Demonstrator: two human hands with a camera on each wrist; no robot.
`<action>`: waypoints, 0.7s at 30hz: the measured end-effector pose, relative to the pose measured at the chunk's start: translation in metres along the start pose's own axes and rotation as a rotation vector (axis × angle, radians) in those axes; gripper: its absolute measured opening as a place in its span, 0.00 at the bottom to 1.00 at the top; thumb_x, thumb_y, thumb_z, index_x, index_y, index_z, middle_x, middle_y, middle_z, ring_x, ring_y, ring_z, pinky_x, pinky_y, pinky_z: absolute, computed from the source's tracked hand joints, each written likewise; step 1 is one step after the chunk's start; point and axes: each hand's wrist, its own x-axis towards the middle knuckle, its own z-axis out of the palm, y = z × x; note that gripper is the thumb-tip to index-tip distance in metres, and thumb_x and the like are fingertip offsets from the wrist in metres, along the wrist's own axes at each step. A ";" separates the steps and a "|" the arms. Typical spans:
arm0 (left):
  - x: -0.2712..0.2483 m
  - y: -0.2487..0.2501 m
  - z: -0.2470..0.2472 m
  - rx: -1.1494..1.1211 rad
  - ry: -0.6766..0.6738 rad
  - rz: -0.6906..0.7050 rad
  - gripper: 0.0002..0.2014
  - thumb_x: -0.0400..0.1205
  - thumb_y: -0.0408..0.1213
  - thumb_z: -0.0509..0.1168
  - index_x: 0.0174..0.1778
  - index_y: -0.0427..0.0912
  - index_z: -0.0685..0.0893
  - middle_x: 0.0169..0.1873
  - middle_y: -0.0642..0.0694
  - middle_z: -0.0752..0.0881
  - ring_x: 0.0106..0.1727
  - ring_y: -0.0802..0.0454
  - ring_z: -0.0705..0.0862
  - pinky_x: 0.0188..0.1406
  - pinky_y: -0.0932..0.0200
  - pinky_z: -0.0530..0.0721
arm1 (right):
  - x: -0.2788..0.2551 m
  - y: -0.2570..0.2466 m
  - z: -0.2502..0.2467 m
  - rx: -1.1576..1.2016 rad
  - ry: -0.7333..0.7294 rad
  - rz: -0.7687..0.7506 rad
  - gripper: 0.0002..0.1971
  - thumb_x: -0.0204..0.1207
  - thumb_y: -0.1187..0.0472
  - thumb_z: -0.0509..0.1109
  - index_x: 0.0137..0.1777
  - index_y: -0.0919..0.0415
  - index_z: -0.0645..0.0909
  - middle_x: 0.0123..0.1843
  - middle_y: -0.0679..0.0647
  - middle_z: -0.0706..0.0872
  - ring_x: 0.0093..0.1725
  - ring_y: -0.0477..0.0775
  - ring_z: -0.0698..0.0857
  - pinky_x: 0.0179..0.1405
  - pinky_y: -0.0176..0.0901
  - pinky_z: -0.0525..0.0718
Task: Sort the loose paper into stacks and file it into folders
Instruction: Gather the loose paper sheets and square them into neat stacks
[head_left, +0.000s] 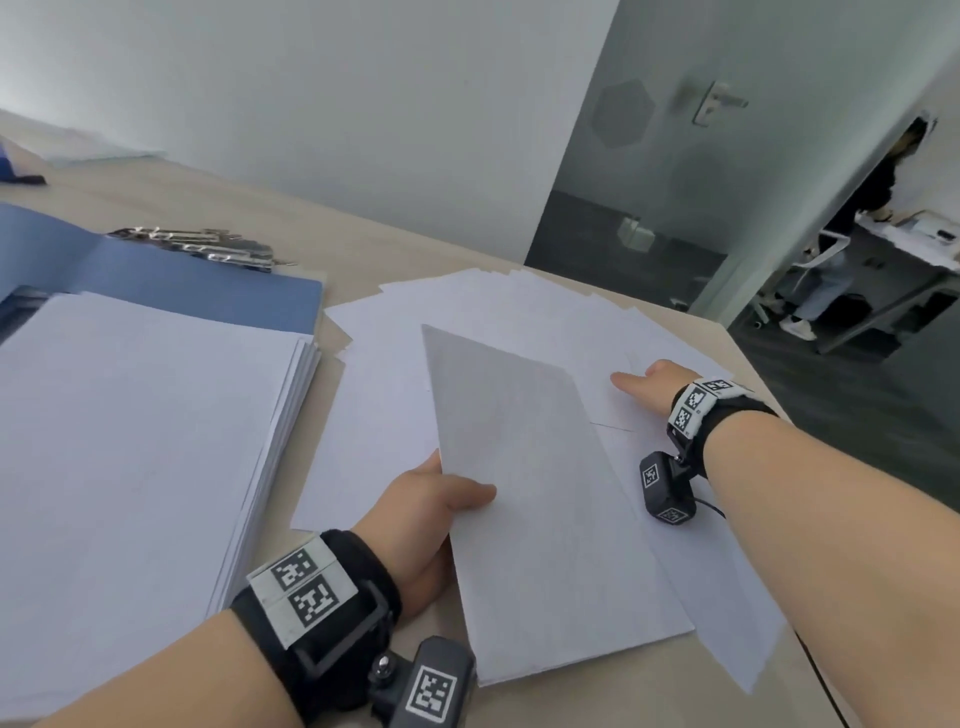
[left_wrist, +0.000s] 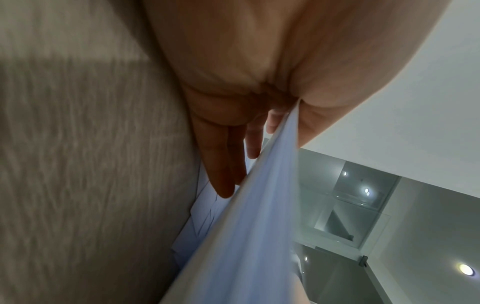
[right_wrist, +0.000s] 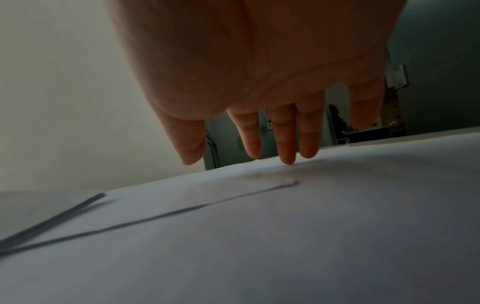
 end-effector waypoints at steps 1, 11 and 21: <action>0.000 0.000 0.000 -0.010 -0.006 -0.003 0.25 0.82 0.20 0.55 0.70 0.42 0.82 0.61 0.33 0.90 0.63 0.27 0.87 0.68 0.30 0.82 | 0.004 -0.003 0.000 0.008 -0.009 0.014 0.46 0.75 0.27 0.65 0.82 0.62 0.68 0.78 0.62 0.77 0.74 0.67 0.78 0.72 0.54 0.75; 0.003 -0.002 -0.001 -0.017 -0.086 -0.006 0.25 0.79 0.21 0.58 0.69 0.43 0.84 0.60 0.36 0.90 0.61 0.31 0.89 0.64 0.34 0.85 | 0.025 -0.006 -0.002 0.009 -0.074 0.086 0.52 0.63 0.30 0.80 0.79 0.64 0.72 0.76 0.62 0.79 0.71 0.66 0.80 0.67 0.51 0.77; 0.004 -0.003 -0.003 -0.033 -0.115 0.000 0.27 0.70 0.26 0.63 0.67 0.45 0.86 0.60 0.35 0.90 0.60 0.30 0.89 0.66 0.32 0.84 | 0.027 0.003 -0.013 0.356 -0.098 0.124 0.37 0.55 0.45 0.88 0.62 0.63 0.84 0.56 0.61 0.90 0.53 0.67 0.89 0.63 0.61 0.86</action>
